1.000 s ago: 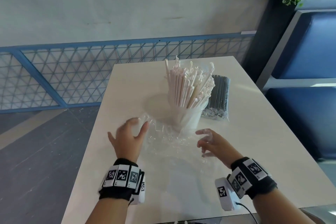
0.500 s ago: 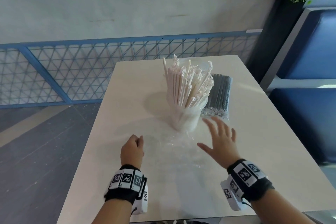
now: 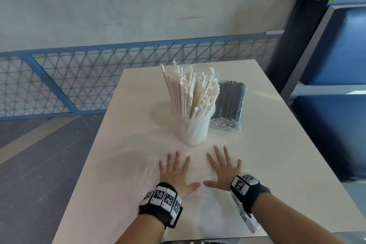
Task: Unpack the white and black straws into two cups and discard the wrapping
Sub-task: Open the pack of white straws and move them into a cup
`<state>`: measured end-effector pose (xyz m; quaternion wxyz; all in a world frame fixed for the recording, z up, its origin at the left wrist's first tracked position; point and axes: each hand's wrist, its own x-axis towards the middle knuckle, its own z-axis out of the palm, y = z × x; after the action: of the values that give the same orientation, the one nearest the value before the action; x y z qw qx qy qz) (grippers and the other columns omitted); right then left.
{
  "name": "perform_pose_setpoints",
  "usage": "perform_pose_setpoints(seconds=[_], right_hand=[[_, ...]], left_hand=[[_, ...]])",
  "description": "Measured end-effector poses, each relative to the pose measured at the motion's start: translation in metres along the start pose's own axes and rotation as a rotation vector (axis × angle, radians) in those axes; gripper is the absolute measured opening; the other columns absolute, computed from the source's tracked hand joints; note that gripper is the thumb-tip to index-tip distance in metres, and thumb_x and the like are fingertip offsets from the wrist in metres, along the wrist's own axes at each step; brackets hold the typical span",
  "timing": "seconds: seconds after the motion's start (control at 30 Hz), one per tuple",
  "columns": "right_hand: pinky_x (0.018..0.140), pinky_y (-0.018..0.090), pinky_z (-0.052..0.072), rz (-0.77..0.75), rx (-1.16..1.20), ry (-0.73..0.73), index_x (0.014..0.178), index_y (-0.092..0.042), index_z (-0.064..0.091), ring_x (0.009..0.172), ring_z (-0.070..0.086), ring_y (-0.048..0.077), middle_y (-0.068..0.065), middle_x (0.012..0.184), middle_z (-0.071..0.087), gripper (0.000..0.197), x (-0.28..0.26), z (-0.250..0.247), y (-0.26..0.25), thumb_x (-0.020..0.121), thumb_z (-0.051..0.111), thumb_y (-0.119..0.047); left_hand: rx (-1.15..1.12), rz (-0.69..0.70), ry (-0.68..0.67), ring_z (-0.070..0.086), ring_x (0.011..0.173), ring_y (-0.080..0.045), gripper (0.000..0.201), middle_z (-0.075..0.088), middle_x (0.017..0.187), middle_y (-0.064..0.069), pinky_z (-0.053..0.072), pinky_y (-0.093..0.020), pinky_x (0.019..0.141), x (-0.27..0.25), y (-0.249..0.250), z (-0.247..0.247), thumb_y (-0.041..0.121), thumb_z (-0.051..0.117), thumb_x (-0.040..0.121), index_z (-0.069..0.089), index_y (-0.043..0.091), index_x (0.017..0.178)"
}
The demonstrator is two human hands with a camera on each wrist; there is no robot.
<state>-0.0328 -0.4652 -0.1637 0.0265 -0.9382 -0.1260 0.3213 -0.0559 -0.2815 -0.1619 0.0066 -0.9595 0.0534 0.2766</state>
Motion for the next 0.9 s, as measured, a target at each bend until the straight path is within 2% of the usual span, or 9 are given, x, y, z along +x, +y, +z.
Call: perform_pose_setpoints(seconds=[0.17,0.27,0.47,0.53,0.6,0.67,0.73,0.8,0.9], right_hand=[[0.103,0.072,-0.004,0.038,0.131,-0.034,0.141,-0.032,-0.027,0.135,-0.037,0.028,-0.015,0.146,-0.039,0.119,0.000,0.001,0.011,0.064,0.051,-0.081],[0.100,0.075,-0.004,0.060,0.186,-0.055,0.139,-0.033,-0.030,0.134,-0.038,0.030,-0.019,0.143,-0.041,0.130,0.000,0.002,0.020,0.056,0.057,-0.082],[0.099,0.076,-0.002,0.073,0.237,-0.037,0.139,-0.031,-0.030,0.132,-0.039,0.033,-0.021,0.141,-0.042,0.133,-0.005,0.006,0.018,0.054,0.057,-0.083],[0.101,0.074,-0.002,0.083,0.250,-0.027,0.139,-0.029,-0.030,0.132,-0.039,0.034,-0.015,0.145,-0.040,0.132,-0.011,0.006,0.013,0.055,0.056,-0.082],[0.106,0.070,-0.004,0.102,0.266,0.011,0.138,-0.027,-0.032,0.134,-0.037,0.033,-0.007,0.148,-0.038,0.133,-0.021,0.001,0.005,0.053,0.052,-0.086],[0.109,0.065,-0.002,0.102,0.305,0.119,0.138,-0.025,-0.032,0.138,-0.030,0.030,-0.004,0.151,-0.033,0.136,-0.036,-0.016,-0.004,0.044,0.041,-0.092],[0.112,0.059,0.005,0.040,0.400,0.318,0.143,-0.026,-0.023,0.145,-0.013,0.022,-0.006,0.155,-0.021,0.131,-0.053,-0.042,-0.008,0.052,0.049,-0.085],[0.113,0.048,0.019,-0.074,0.566,0.565,0.148,-0.023,-0.008,0.145,0.010,0.016,-0.005,0.158,-0.001,0.122,-0.064,-0.075,-0.009,0.061,0.066,-0.068],[0.110,0.034,0.029,-0.167,0.775,0.754,0.148,-0.024,0.000,0.141,0.026,0.015,-0.002,0.157,0.014,0.121,-0.062,-0.122,-0.006,0.060,0.078,-0.049]], left_hand=[[-0.010,0.051,-0.097,-0.035,0.137,-0.023,0.102,-0.044,0.144,0.004,-0.013,-0.061,0.108,0.006,-0.019,0.011,0.083,0.035,0.071,-0.029,0.039,0.138],[0.031,0.087,-0.084,-0.035,0.137,-0.019,0.112,-0.047,0.140,0.004,-0.014,-0.061,0.108,0.006,-0.035,0.013,0.095,0.025,0.052,-0.035,0.043,0.130],[0.084,0.097,-0.092,-0.033,0.138,-0.019,0.111,-0.044,0.143,-0.002,-0.019,-0.056,0.108,0.001,-0.047,0.003,0.084,0.040,0.066,-0.030,0.036,0.138],[0.105,0.115,-0.099,-0.025,0.142,-0.021,0.116,-0.037,0.148,-0.007,-0.019,-0.052,0.109,-0.004,-0.045,-0.011,0.083,0.044,0.066,-0.025,0.029,0.142],[0.009,0.118,-0.031,0.000,0.147,-0.020,0.120,-0.023,0.155,-0.009,-0.009,-0.046,0.115,-0.008,-0.048,-0.034,0.084,0.045,0.064,-0.021,0.023,0.145],[-0.200,0.087,0.122,0.033,0.138,-0.022,0.126,-0.003,0.159,-0.008,0.017,-0.037,0.116,-0.015,-0.054,-0.069,0.088,0.045,0.057,-0.016,0.023,0.146],[-0.453,0.104,0.285,0.049,0.124,-0.021,0.128,0.020,0.156,-0.004,0.037,-0.030,0.102,-0.028,-0.061,-0.109,0.079,0.060,0.056,-0.009,0.024,0.148],[-0.624,0.165,0.392,0.046,0.124,-0.016,0.124,0.023,0.155,0.000,0.037,-0.022,0.096,-0.030,-0.071,-0.147,0.055,0.076,0.062,-0.007,0.021,0.148],[-0.598,0.193,0.366,0.025,0.141,-0.017,0.133,0.007,0.159,-0.001,0.027,-0.029,0.112,-0.019,-0.081,-0.192,0.050,0.081,0.056,-0.011,0.020,0.147]])
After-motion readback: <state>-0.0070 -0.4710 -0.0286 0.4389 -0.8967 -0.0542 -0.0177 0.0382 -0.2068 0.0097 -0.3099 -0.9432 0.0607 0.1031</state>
